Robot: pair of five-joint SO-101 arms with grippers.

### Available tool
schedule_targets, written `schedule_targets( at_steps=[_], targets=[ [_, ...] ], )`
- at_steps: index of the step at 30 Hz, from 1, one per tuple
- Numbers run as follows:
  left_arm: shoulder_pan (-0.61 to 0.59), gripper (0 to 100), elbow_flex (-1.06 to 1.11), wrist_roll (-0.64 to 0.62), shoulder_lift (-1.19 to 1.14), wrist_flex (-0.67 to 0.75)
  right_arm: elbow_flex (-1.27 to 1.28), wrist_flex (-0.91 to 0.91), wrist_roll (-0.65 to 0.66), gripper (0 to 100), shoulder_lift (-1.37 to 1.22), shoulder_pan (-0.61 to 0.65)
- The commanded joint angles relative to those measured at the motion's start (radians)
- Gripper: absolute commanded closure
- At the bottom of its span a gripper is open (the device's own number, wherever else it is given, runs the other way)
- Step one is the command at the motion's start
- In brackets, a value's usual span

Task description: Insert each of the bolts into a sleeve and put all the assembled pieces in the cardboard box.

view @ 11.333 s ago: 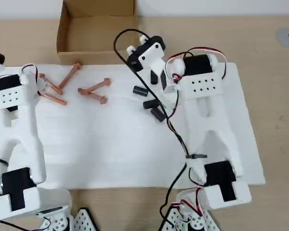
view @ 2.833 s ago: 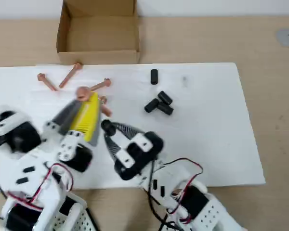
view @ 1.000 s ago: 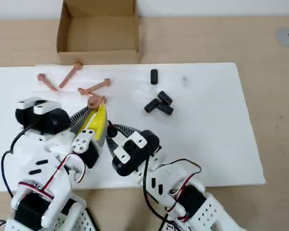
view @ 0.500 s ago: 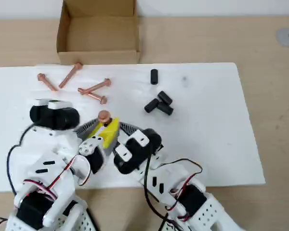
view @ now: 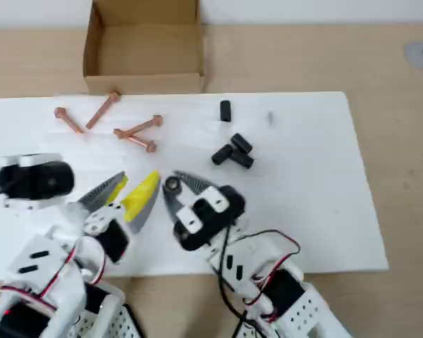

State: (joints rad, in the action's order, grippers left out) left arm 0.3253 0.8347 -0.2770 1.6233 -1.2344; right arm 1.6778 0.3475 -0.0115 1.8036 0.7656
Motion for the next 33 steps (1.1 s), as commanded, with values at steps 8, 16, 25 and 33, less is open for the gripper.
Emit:
schedule_targets(
  at_steps=[8,16,25,33],
  targets=[
    [-0.331,84,-0.341,0.074,-0.231,-0.075,-0.383,-0.083,-0.054,98.9,-0.275,-0.142],
    [-0.425,85,-0.319,0.198,-0.236,-0.135,-0.897,-0.077,-0.141,98.9,-0.852,-0.223],
    [-0.410,94,-0.095,0.281,-0.236,-0.172,-0.949,-0.074,-0.150,98.9,-0.969,-0.217],
    [-0.350,95,-0.066,0.325,-0.237,-0.192,-0.780,0.272,-0.155,98.9,-0.785,-0.196]
  ],
)
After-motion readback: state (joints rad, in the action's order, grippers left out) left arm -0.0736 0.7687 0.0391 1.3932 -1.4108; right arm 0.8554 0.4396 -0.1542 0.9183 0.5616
